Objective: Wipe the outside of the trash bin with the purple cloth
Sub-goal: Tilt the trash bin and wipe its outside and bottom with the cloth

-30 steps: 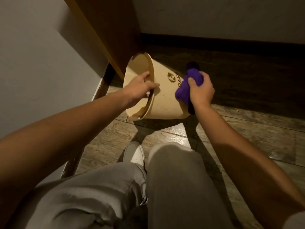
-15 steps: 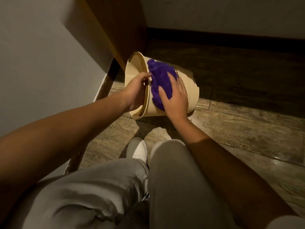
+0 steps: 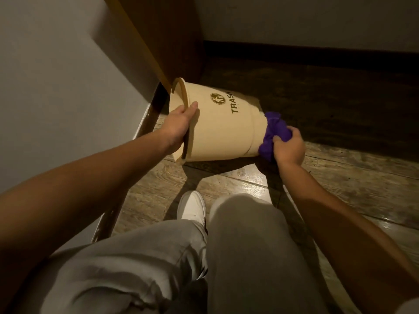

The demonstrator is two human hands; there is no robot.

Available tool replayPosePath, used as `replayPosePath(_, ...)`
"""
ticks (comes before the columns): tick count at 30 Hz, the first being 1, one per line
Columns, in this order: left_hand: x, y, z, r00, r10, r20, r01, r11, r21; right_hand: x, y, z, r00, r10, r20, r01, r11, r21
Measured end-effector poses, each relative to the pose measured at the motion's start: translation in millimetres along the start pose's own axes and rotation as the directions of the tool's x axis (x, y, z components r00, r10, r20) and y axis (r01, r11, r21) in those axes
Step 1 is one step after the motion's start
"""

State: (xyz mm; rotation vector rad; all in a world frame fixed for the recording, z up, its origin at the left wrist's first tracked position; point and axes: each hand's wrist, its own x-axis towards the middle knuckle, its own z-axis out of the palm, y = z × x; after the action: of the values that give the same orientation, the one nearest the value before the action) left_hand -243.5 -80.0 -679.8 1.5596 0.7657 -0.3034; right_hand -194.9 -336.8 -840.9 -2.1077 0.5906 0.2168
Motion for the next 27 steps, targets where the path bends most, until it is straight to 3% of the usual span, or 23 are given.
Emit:
replayPosePath(6, -1.6, 8.9, 0.0, 0.996, 0.003, 0.093, 0.002, 0.998, -0.06, -21.6, -65.2, -14.5, 0.965, -0.261, -0.025, 0.255, 0.914, 0.316)
replayPosePath(11, -8.0, 10.3, 9.6, 0.997, 0.006, 0.073, -0.001, 0.998, -0.07, -57.2, -96.8, 8.7, 0.821, -0.56, 0.114, 0.526, 0.818, 0.233)
replayPosePath(13, -6.5, 8.7, 9.1, 0.999, 0.036, 0.025, -0.035, 0.997, -0.067, -65.0, -93.6, 23.0, 0.779, -0.609, 0.153, 0.593, 0.793, 0.138)
replayPosePath(16, -4.4, 3.4, 3.2, 0.998, 0.054, -0.039, -0.055, 0.998, -0.023, -56.3, -73.4, 32.3, 0.835, -0.541, 0.102, 0.545, 0.838, -0.017)
replayPosePath(21, -1.3, -1.6, -4.3, 0.995, 0.061, -0.082, -0.059, 0.998, 0.026, -23.2, -31.6, 25.4, 0.957, -0.287, -0.038, 0.286, 0.957, -0.048)
replayPosePath(27, 0.6, -2.8, -0.9, 0.993, 0.058, -0.105, -0.059, 0.998, -0.002, 2.2, 6.7, -2.5, 0.999, -0.021, -0.033, 0.018, 0.996, -0.086)
